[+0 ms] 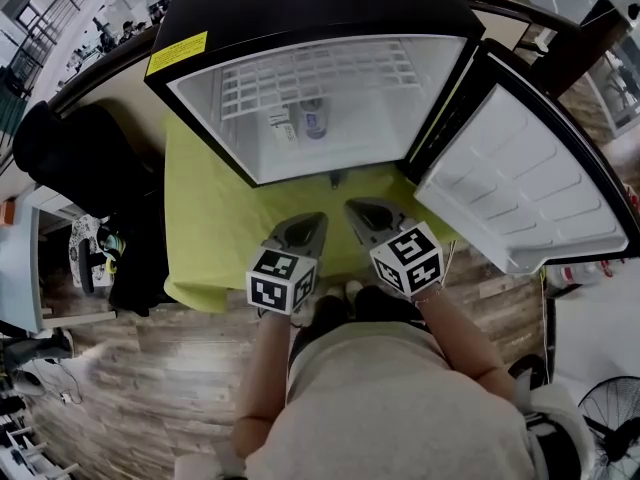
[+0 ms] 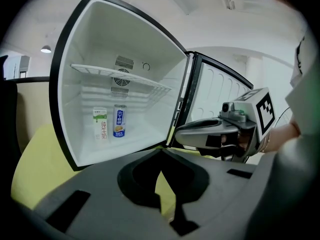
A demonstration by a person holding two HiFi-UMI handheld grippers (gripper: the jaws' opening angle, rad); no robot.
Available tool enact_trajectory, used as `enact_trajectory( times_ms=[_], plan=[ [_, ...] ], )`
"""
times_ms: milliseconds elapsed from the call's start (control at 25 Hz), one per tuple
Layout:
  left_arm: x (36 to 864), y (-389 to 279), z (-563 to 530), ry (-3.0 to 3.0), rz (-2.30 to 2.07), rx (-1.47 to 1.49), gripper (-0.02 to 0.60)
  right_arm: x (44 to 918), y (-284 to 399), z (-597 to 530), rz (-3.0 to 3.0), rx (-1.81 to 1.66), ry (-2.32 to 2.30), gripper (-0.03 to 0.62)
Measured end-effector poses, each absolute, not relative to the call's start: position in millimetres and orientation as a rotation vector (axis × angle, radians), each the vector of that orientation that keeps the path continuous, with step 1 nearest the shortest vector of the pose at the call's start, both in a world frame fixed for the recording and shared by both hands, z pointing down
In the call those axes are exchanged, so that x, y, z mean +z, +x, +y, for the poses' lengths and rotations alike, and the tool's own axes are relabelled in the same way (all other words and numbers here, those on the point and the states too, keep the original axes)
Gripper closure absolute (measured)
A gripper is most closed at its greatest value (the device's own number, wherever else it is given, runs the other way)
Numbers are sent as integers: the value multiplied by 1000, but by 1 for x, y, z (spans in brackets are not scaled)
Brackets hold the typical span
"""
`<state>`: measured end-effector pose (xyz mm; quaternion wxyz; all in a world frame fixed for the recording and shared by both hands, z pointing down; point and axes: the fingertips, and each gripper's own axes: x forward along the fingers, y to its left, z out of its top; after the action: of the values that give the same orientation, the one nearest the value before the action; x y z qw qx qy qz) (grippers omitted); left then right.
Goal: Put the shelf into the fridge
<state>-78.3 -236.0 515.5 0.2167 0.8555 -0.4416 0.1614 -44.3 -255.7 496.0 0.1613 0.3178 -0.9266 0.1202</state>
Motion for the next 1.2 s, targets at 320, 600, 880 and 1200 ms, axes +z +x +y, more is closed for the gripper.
enact_trajectory(
  times_ms=[320,600,880,1200],
  plan=[
    [517,-79,-244,2380,-1219,472,568,499,-39,-265,-2629,391,954,582],
    [516,-74,-242,2377,-1198,462,568,506,-46,-262,-2619,400,930,582],
    [517,-70,-239,2381,-1202,483,568,509,-50,-262,-2606,387,925,582],
    [524,-66,-238,2374,-1189,478,568,510,-51,-262,-2603,402,920,582]
  ],
)
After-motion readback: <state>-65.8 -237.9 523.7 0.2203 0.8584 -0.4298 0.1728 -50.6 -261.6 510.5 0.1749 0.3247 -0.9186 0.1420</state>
